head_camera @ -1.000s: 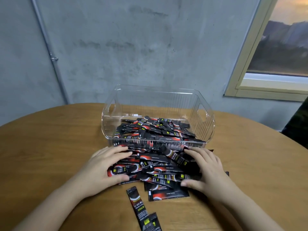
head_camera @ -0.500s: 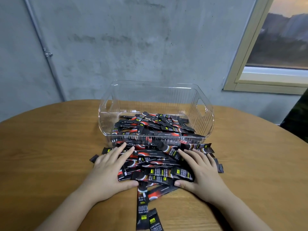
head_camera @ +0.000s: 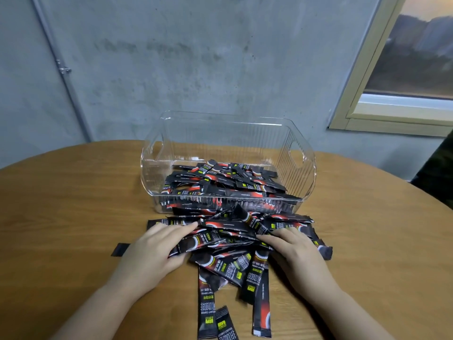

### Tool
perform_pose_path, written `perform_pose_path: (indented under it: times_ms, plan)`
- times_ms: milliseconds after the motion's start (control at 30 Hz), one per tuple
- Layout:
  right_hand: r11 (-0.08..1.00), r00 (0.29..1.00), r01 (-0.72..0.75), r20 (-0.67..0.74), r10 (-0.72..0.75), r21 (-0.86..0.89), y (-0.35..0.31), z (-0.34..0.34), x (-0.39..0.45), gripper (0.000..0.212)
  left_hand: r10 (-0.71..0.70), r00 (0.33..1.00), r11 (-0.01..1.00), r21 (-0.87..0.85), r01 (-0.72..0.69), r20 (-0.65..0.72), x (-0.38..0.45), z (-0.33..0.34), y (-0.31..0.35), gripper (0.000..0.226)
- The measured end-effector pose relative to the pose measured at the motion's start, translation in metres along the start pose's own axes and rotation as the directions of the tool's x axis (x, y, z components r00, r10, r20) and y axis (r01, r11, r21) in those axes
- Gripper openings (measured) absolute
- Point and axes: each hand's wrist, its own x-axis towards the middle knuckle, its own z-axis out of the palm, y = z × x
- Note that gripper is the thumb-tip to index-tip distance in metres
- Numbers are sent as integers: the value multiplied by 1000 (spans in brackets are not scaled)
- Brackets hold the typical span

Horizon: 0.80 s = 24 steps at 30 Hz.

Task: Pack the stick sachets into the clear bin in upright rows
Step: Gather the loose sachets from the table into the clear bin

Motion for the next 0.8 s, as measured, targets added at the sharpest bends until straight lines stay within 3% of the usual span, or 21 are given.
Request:
perform_pose_path:
  times_ms: [100,233,367,600,800]
  plan:
    - [999,1000,6,-26,-5,35,1,2,-1,42,17,999,1000,9,-17,-36,0,0,0,74]
    - [997,999,-22,-31,25,67,1,-1,1,38,18,998,995,-102,-23,-58,0,1,-7,86]
    - [986,991,-73,-102,89,150,-1,-8,7,41,35,980,986,-151,-65,-197,6,-10,-6,50]
    - [974,968,-84,-214,129,210,-6,-18,31,28,11,959,971,-225,-78,-284,15,-28,-1,43]
    - [984,943,-68,-311,117,165,-11,-34,70,26,63,929,971,-192,-141,-365,41,-49,9,37]
